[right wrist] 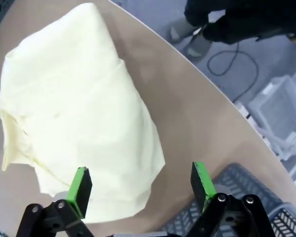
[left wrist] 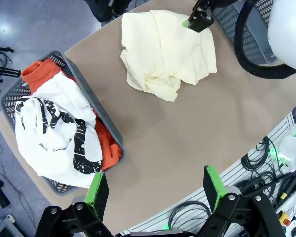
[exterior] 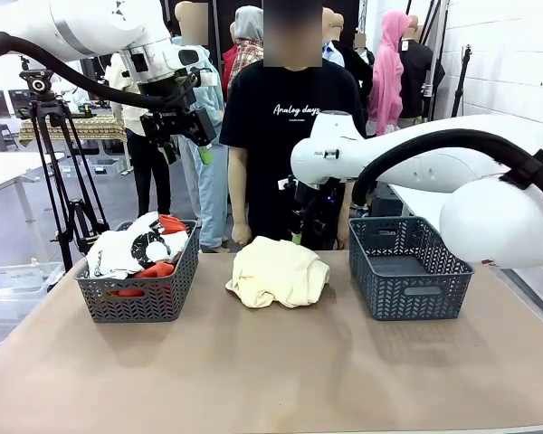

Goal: Sort the tops and bottoms.
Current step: Lift clothes from the center of the table with your right hand.

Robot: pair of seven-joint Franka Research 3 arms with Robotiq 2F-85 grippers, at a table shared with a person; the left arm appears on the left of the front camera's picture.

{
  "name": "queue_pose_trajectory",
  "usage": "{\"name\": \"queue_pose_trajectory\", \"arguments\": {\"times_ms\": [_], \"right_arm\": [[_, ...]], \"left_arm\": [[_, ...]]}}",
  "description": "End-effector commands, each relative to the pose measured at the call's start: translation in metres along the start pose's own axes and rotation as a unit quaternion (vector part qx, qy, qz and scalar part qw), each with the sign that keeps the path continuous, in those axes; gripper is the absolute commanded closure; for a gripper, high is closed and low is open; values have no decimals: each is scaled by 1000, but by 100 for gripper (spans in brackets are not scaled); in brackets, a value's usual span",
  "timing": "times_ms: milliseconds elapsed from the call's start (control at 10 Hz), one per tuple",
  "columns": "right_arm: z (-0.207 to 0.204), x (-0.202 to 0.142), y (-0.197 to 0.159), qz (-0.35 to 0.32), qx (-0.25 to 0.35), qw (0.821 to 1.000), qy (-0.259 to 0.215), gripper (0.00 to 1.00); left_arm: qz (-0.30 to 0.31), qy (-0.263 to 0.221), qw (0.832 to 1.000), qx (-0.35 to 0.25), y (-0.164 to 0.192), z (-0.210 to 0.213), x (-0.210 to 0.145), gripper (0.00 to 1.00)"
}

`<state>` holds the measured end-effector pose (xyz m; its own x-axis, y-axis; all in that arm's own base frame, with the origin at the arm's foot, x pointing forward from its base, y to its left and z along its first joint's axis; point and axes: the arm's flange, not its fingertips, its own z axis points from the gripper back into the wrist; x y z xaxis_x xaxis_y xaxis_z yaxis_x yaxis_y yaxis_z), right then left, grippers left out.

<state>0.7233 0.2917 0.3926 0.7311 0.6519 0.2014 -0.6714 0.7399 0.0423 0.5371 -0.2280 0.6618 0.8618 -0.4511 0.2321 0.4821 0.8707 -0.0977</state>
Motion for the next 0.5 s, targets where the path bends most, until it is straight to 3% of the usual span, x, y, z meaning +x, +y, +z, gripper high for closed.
{"name": "queue_pose_trajectory", "arguments": {"times_ms": [0, 100, 200, 300, 400], "right_arm": [[13, 21, 11, 23, 26, 999, -4, 0], [15, 24, 15, 27, 48, 998, 9, 0], [24, 27, 19, 27, 24, 998, 49, 0], [8, 6, 13, 11, 18, 1000, 1, 0], [8, 6, 13, 11, 18, 1000, 1, 0]], "left_arm": [[1, 2, 1000, 1, 1, 2, -4, 0], [1, 2, 1000, 1, 1, 2, -4, 0], [1, 2, 1000, 1, 1, 2, -4, 0], [1, 2, 1000, 1, 1, 2, -4, 0], [1, 2, 1000, 1, 1, 2, -4, 0]]}}
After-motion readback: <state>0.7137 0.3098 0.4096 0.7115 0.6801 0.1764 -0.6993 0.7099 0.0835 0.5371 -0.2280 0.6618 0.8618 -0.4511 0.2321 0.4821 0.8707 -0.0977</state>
